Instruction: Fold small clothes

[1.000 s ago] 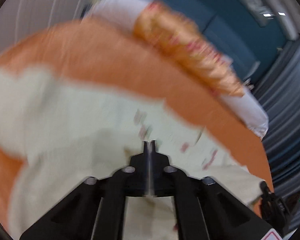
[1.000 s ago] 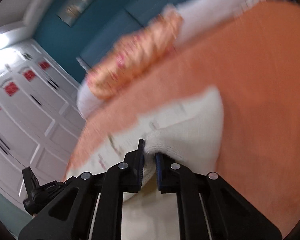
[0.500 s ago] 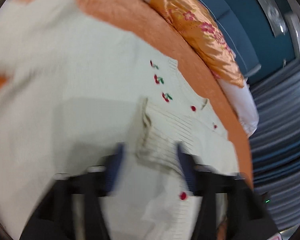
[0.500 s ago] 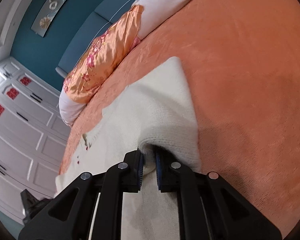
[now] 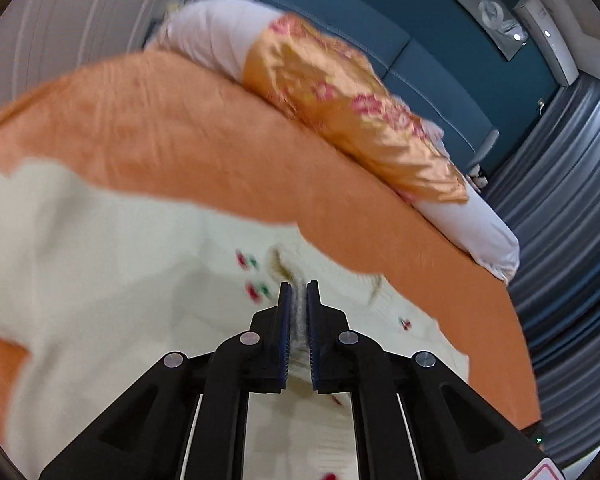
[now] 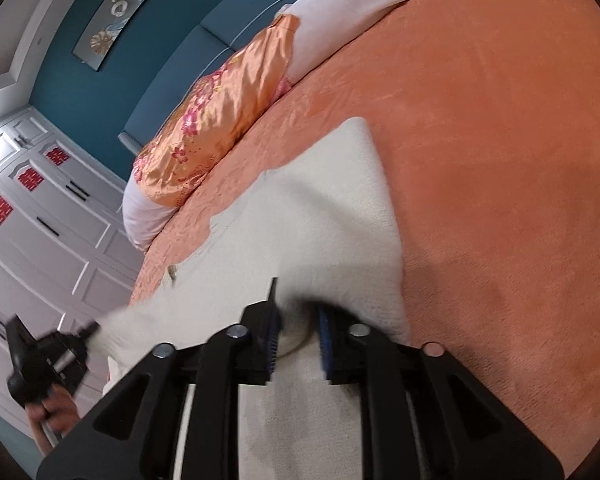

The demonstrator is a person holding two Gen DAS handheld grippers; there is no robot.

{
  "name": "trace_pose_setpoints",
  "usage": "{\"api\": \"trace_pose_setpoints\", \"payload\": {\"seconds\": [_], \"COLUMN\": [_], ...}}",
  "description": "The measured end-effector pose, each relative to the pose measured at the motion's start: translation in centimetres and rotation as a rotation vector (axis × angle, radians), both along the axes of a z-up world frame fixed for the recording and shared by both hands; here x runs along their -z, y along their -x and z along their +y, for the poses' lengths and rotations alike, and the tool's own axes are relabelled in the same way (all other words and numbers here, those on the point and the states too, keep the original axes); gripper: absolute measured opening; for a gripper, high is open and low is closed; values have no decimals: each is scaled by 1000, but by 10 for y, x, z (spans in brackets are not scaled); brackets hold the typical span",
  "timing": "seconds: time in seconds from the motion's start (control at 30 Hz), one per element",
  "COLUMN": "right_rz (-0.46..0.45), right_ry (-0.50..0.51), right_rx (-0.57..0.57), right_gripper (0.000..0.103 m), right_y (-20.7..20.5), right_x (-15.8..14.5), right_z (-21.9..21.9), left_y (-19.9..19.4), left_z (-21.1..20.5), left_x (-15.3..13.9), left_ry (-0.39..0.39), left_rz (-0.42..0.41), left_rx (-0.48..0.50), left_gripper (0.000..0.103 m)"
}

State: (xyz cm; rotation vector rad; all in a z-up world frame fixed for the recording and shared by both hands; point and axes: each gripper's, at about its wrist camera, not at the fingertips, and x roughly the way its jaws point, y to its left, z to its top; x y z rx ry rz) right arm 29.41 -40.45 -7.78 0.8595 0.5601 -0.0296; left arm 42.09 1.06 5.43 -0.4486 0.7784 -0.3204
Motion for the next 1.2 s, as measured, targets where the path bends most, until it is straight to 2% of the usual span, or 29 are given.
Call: {"api": "trace_pose_setpoints", "payload": {"seconds": [0.1,0.17,0.23,0.3,0.37,0.43,0.47,0.53,0.6,0.7,0.8,0.87,0.97,1.07,1.13,1.2], "right_rz": [2,6,2,-9,-45,-75,-48,81,105,128,114,88,87,153,242,225], "right_ry": [20,-6,-46,-62,-49,15,39,26,13,67,224,261,359,446,501,455], "right_rx": [-19,-17,-11,2,23,37,43,52,49,73,159,110,-14,-109,-137,-109], "right_gripper": [29,29,29,27,18,15,15,11,12,14,17,17,17,17,12,8], "right_y": [-1,-2,-2,1,8,15,13,2,2,22,51,46,9,-29,-43,-32], "right_x": [-4,-3,-2,-2,-7,-14,-13,0,-4,-18,-39,-51,-62,-52,-31,-28], "right_z": [5,2,-1,-3,-2,5,7,5,2,10,25,35,59,77,76,55], "left_y": [-3,-5,-2,3,3,2,4,8,9,9,10,10,10,10,10,11], "left_z": [15,12,6,3,3,3,2,-1,-3,-4,-4,-4,-5,-5,-4,-4], "left_x": [31,64,81,83,86,90,91,90,90,91,93,93,93,93,93,93], "left_ry": [-42,-107,-168,-194,-207,-210,-216,-243,-267,-274,-271,-273,-282,-288,-283,-275], "left_rz": [62,136,134,99,88,79,72,58,47,37,29,27,26,24,24,24], "left_rx": [-19,-12,-16,-18,-19,-24,-28,-32,-37,-43,-45,-46,-47,-48,-48,-47], "left_gripper": [5,5,5,6,7,8,8,9,10,11,11,11,12,12,12,12]}}
